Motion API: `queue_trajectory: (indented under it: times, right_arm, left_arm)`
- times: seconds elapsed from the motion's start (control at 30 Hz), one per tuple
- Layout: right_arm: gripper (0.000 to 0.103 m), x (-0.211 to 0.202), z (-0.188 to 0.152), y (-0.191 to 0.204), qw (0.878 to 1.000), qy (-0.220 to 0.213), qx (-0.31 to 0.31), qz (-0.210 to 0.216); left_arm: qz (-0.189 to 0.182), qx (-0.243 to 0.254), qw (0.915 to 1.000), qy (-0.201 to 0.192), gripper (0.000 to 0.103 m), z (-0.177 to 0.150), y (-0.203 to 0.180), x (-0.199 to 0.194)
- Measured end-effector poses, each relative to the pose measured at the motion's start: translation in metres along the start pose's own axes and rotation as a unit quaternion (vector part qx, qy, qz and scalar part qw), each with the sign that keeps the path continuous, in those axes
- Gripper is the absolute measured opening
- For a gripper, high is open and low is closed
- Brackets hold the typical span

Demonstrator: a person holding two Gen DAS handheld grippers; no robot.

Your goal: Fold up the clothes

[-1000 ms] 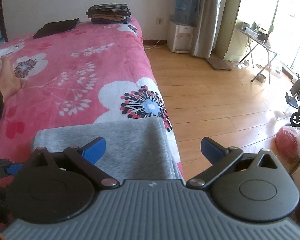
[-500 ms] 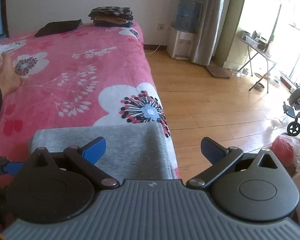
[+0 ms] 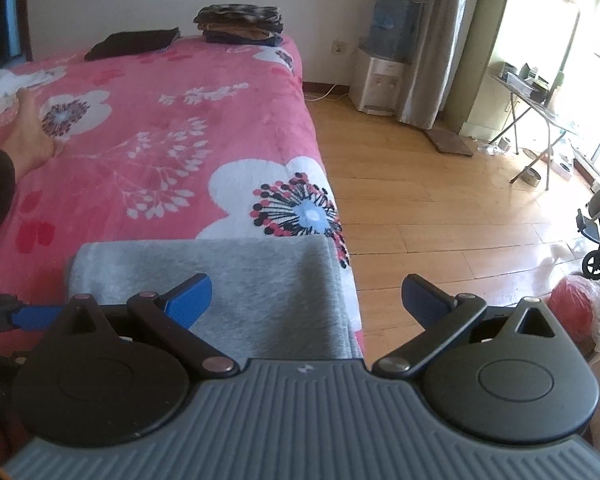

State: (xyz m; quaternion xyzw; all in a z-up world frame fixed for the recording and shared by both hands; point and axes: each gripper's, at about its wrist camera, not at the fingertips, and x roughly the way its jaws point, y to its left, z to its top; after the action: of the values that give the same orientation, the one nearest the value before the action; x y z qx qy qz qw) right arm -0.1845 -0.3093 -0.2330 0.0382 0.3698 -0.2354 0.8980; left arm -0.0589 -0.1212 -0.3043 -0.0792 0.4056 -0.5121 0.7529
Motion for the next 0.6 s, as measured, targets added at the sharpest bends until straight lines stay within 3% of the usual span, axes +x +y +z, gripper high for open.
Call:
queue_trajectory:
  times: [0.3, 0.6]
  right_arm:
    - [0.102, 0.0016, -0.0022, -0.0114, 0.999, 0.007, 0.032, 0.021]
    - [0.102, 0.0001, -0.0031, -0.0071, 1.000, -0.001, 0.017, 0.025]
  left_arm:
    - [0.001, 0.002, 1.0000, -0.001, 0.076, -0.0013, -0.0009, -0.0006]
    - [0.002, 0.003, 1.0000, -0.001, 0.076, -0.0017, -0.0019, -0.0010]
